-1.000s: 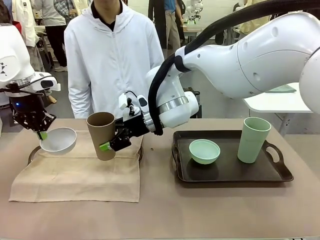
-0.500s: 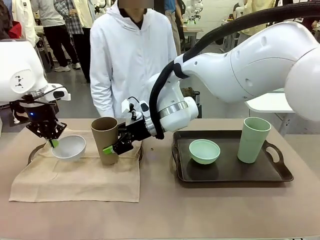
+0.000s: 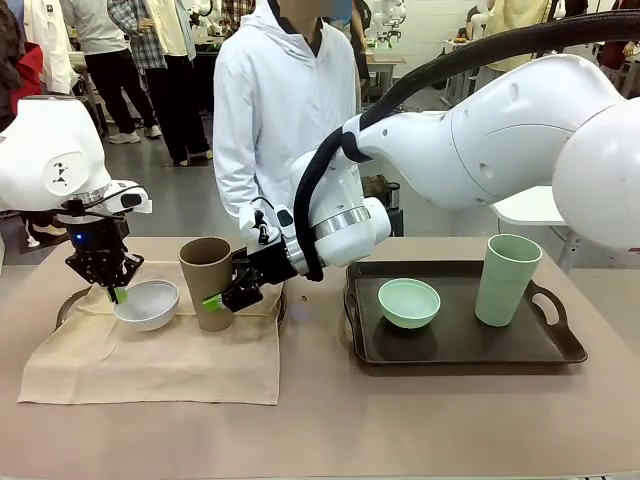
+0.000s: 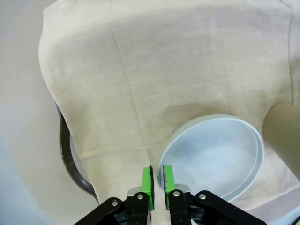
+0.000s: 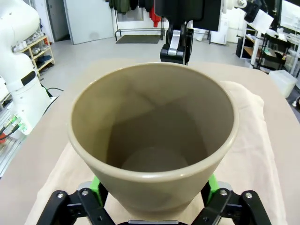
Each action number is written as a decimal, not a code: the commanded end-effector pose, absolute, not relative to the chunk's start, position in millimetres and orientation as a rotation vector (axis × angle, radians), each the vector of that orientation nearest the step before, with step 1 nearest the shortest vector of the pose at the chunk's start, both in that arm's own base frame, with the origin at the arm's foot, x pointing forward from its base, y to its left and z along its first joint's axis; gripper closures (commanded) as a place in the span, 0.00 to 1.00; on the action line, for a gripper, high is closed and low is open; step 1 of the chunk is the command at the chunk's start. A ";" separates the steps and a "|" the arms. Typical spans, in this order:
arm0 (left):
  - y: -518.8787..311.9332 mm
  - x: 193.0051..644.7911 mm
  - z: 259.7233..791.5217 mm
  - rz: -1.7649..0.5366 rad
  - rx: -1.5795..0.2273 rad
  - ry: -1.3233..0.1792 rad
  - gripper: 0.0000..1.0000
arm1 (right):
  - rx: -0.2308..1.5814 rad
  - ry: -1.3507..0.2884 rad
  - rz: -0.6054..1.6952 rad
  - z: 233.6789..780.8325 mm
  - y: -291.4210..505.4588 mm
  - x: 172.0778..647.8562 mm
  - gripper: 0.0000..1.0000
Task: Set up a tray with a mat and arrange the tableware.
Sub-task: Place the Picnic Bowl and Reusable plastic cup back onto the Handle tray in front of the human's position.
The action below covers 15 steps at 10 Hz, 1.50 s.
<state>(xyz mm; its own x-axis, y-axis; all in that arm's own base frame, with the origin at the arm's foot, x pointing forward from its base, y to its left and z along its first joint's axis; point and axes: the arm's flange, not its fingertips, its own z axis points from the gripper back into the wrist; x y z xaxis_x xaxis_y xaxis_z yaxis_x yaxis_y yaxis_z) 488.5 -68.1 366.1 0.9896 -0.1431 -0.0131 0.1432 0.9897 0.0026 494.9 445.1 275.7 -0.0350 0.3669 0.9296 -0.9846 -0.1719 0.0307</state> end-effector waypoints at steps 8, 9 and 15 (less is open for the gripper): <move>-50.2 456.3 412.9 -0.169 0.032 -0.008 0.26 | 0.777 -0.591 1.415 331.2 377.6 460.6 0.00; -52.3 441.8 431.1 -0.194 0.031 -0.044 0.26 | 0.658 -0.533 1.405 353.3 363.9 445.5 0.00; -102.4 400.9 515.1 -0.323 0.110 -0.173 0.26 | 0.339 -0.328 0.890 469.6 326.0 384.5 0.00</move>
